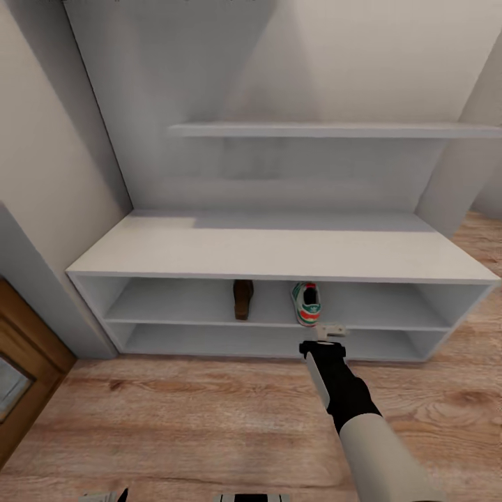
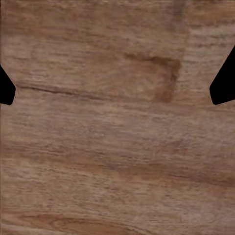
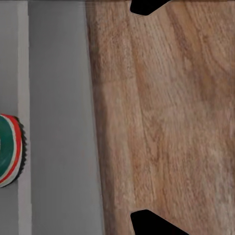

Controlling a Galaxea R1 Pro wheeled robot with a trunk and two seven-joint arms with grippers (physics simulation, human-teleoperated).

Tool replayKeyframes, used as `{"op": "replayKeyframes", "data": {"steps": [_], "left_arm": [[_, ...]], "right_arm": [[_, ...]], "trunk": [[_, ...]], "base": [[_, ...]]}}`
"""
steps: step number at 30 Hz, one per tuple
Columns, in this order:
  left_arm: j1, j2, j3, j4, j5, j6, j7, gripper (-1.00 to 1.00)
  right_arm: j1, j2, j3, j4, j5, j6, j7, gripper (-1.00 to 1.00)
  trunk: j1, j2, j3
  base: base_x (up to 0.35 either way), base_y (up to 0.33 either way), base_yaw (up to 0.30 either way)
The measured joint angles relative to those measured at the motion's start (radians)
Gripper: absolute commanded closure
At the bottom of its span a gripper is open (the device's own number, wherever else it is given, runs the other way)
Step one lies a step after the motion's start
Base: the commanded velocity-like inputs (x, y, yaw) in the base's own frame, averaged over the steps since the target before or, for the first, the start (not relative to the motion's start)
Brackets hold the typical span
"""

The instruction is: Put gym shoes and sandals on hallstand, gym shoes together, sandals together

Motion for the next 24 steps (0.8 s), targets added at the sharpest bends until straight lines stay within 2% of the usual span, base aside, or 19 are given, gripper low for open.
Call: {"op": "replayKeyframes", "data": {"steps": [10, 12, 14, 20, 22, 24], "left_arm": [[0.0, 0.0, 0.0, 0.0, 0.0, 0.0, 0.0, -1.0], [0.0, 0.0, 0.0, 0.0, 0.0, 0.0, 0.0, -1.0], [0.0, -0.001, 0.0, 0.0, 0.0, 0.0, 0.0, -1.0], [0.0, -0.002, 0.0, 0.0, 0.0, 0.0, 0.0, -1.0], [0.0, -0.004, 0.0, 0.0, 0.0, 0.0, 0.0, -1.0], [0.0, -0.004, 0.0, 0.0, 0.0, 0.0, 0.0, -1.0]], "right_arm": [[0.002, 0.0, 0.0, 0.015, 0.001, -0.004, 0.0, -1.0], [0.002, 0.0, 0.0, 0.03, 0.001, -0.006, 0.0, -1.0], [0.003, 0.0, 0.001, 0.088, 0.001, -0.025, 0.0, -1.0], [0.004, 0.0, 0.002, 0.213, 0.004, -0.14, 0.002, -1.0], [0.004, -0.005, 0.002, 0.292, 0.005, -0.229, 0.004, -1.0], [0.004, -0.022, 0.003, 0.353, 0.006, -0.3, 0.005, -1.0]], "trunk": [[0.0, 0.0, 0.0], [0.0, 0.0, 0.0], [0.0, 0.0, 0.0], [0.0, 0.0, 0.0], [0.0, 0.0, 0.0], [0.0, 0.0, 0.0]], "base": [[-0.337, 0.0, 0.0], [-0.327, 0.0, 0.0], [-0.272, 0.0, 0.0], [-0.162, 0.0, 0.0], [-0.067, 0.0, 0.0], [-0.043, 0.0, 0.0]]}}
